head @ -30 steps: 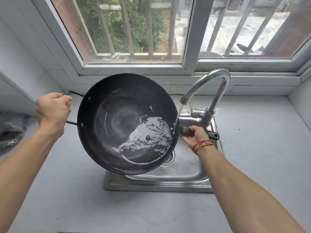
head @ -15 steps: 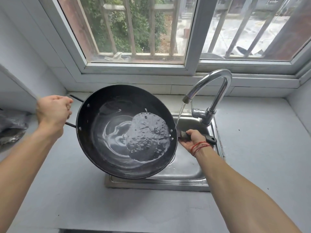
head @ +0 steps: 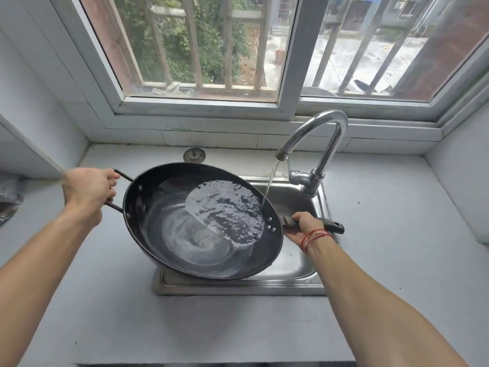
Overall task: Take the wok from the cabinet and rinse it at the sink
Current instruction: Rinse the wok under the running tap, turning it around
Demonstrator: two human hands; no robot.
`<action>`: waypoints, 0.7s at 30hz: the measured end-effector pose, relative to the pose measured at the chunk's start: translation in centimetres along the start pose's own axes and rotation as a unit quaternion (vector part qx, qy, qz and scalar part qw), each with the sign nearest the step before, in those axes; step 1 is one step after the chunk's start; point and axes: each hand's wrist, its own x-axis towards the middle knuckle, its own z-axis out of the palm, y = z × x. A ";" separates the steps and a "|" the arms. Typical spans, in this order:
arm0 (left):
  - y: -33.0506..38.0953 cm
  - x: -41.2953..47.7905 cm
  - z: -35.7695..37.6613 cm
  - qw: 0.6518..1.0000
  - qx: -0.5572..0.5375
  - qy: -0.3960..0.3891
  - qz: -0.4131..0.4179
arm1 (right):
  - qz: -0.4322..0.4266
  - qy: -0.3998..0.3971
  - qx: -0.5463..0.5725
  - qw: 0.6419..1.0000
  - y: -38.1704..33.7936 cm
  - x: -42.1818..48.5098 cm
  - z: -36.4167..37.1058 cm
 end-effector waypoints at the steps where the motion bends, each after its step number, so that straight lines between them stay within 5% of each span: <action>1: -0.2 -0.2 0.3 1.000 -0.001 0.000 -0.009 | -0.003 0.003 -0.004 1.000 -0.1 -0.1 -0.4; 21: -5.7 -3.4 3.5 0.985 0.027 -0.057 -0.159 | -0.071 0.109 -0.096 0.987 -5.4 -4.7 -6.4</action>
